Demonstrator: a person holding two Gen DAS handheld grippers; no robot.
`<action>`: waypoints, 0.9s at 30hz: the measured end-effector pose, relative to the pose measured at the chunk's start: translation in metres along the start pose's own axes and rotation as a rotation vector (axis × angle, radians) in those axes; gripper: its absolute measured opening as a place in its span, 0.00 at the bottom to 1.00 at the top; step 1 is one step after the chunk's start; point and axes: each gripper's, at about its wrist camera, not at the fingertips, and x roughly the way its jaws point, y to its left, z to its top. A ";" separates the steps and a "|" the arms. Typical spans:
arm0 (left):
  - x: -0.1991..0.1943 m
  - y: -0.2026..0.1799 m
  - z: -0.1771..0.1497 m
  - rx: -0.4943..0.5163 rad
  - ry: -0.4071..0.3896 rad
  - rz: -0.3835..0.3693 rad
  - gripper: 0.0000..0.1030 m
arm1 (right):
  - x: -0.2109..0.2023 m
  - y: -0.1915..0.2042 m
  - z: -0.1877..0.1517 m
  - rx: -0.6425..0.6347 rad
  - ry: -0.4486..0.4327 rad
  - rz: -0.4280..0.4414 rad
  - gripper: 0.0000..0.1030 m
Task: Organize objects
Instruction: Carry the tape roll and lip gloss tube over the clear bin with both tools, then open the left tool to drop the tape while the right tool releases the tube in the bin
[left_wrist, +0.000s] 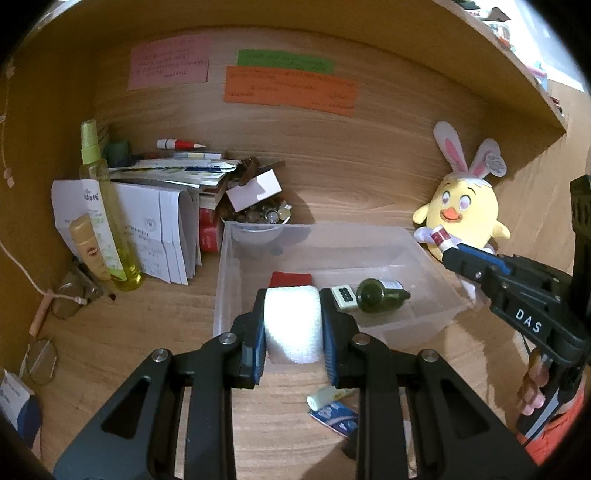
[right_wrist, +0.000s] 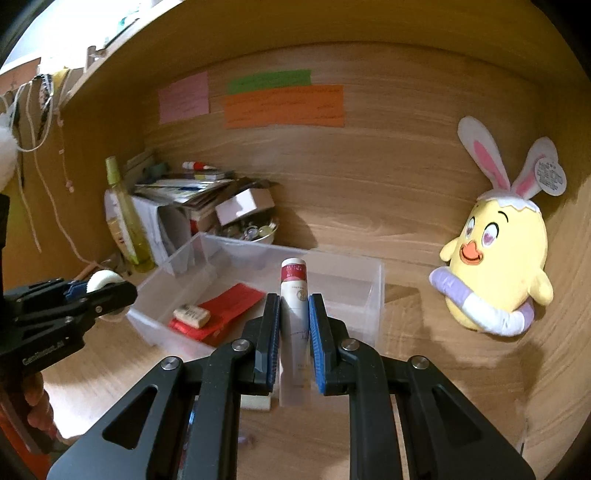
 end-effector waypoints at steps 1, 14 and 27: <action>0.002 0.001 0.001 -0.001 0.002 0.000 0.24 | 0.002 -0.001 0.001 0.001 0.002 -0.002 0.14; 0.046 -0.006 0.012 0.029 0.059 -0.004 0.24 | 0.050 -0.021 -0.005 0.042 0.098 -0.041 0.14; 0.086 -0.023 0.003 0.067 0.138 -0.040 0.25 | 0.075 -0.028 -0.015 0.043 0.181 -0.066 0.14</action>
